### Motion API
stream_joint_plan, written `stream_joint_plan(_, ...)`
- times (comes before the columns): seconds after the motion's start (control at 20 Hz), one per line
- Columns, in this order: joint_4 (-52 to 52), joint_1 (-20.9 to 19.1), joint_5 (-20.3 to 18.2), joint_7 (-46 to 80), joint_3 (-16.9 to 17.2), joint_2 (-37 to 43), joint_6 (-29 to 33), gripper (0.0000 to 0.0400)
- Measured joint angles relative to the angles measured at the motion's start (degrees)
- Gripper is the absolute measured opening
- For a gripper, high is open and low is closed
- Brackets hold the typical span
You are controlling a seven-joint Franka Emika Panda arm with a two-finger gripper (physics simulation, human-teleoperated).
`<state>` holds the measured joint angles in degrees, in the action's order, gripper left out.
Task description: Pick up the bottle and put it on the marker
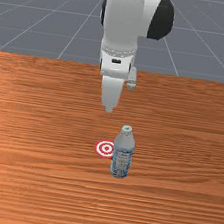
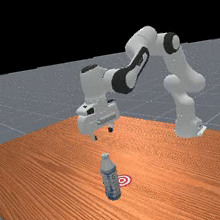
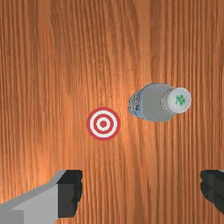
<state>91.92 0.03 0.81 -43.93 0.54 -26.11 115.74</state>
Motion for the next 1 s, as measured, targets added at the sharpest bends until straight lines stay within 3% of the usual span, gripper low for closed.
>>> stream_joint_plan(0.25,-0.04,0.11,0.71,-8.00,-2.18,-0.02,0.11,0.0400)
stream_joint_plan(0.4,-0.41,2.11,0.42,-2.14,-2.20,-0.25,-0.12,0.0400)
stream_joint_plan(0.5,-3.43,3.61,2.40,2.28,-1.07,-2.02,-1.54,0.0400)
stream_joint_plan(0.6,-8.55,3.75,2.50,2.15,-0.95,-5.15,-3.47,0.0400)
stream_joint_plan(0.65,-11.02,3.14,0.50,2.50,-1.42,-6.71,-4.22,0.0400)
stream_joint_plan(0.8,-14.16,3.20,1.17,1.49,-1.36,-8.88,-5.20,0.0400)
stream_joint_plan(0.9,-22.14,3.00,0.48,0.96,-1.65,-13.79,-12.59,0.0400)
stream_joint_plan(0.95,-31.15,3.08,0.40,0.86,-1.68,-19.12,-18.58,0.0400)
stream_joint_plan(1.0,-13.90,2.97,0.69,1.18,-1.56,-10.88,-3.99,0.0400)
